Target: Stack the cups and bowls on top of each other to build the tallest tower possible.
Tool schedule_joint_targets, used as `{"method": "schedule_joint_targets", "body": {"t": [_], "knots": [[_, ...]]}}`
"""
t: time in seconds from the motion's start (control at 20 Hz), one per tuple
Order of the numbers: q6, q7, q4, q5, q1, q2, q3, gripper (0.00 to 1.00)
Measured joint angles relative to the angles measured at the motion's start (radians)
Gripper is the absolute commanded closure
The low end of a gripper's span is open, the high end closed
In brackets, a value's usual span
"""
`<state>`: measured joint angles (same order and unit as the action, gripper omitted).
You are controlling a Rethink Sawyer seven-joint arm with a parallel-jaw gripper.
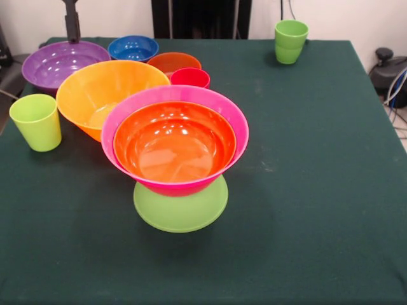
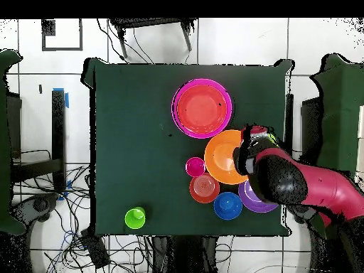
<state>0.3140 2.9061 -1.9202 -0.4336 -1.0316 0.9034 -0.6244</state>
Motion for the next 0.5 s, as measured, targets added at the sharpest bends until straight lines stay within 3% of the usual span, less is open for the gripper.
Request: {"method": "schedule_joint_targets", "body": {"t": [0.2,0.5], "knots": [[0.000,0.000,0.007,-0.002,0.011,-0.003,0.014,0.00],[0.000,0.000,0.051,-0.023,0.079,-0.048,0.083,0.00]]}}
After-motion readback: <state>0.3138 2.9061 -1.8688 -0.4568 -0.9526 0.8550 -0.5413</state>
